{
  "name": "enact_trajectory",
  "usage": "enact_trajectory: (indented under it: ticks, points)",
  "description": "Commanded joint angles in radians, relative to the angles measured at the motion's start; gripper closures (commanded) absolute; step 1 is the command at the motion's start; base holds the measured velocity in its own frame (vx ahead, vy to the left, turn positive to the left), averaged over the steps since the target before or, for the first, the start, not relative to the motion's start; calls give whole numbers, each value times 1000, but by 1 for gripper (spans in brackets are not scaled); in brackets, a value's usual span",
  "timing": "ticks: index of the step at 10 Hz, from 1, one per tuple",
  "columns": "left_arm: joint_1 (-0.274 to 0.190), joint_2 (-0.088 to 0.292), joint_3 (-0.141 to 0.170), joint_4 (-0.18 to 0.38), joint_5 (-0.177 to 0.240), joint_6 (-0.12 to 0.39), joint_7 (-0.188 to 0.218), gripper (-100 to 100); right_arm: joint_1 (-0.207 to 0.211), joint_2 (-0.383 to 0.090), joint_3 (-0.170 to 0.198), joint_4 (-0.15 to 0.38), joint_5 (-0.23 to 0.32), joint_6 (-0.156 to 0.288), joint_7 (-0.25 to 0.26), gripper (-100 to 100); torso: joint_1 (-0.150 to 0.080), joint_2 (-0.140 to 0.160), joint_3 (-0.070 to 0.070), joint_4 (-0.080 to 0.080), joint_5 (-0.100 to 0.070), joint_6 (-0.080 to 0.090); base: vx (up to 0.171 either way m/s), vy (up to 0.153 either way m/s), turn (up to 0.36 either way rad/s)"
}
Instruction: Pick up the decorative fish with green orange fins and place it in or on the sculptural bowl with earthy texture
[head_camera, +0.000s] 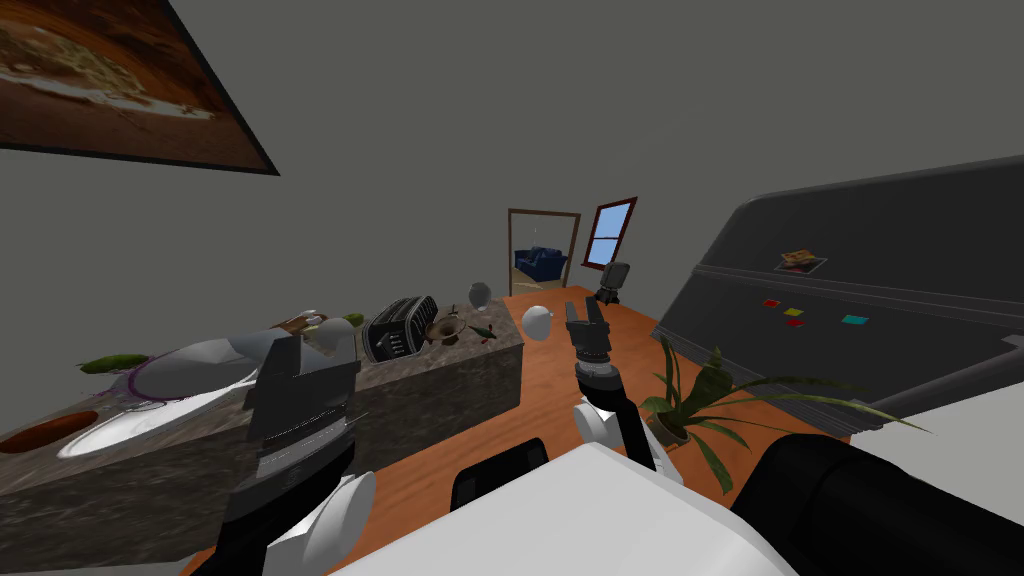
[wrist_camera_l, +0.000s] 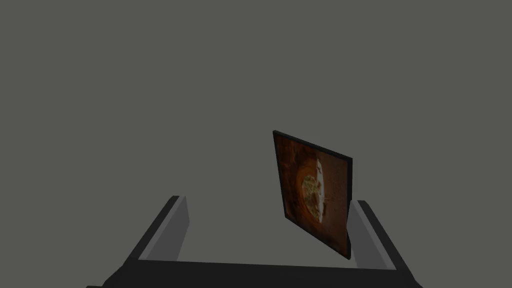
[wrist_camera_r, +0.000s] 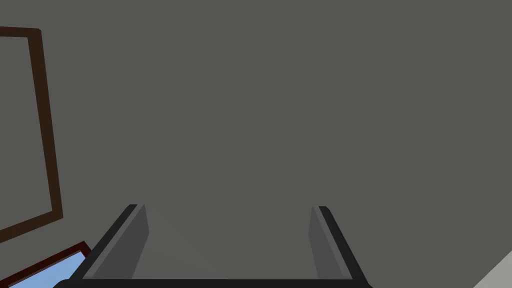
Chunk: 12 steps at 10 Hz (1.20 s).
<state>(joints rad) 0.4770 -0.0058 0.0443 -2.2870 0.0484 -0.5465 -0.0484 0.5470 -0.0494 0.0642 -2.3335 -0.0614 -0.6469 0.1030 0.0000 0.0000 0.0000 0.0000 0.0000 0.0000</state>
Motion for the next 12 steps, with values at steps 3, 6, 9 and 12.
enact_trajectory:
  ticks: [3,6,9,12]
  points:
    - [-38,76,13,31,-19,27,6,-100,0,0,0,0,0,0,0,0,-1,1,0,0,0,0,-12,-21,24]
    - [-100,127,35,89,-53,74,16,-100,0,0,0,0,0,0,0,0,-3,1,0,0,-1,0,-17,-51,36]
    - [-184,156,65,171,-99,142,29,-100,0,0,0,0,0,0,0,0,-4,0,0,0,-1,0,-14,-69,55]
    - [-280,173,100,264,-157,227,43,-100,0,0,0,0,0,0,0,0,-6,1,0,0,-1,0,-22,-96,73]
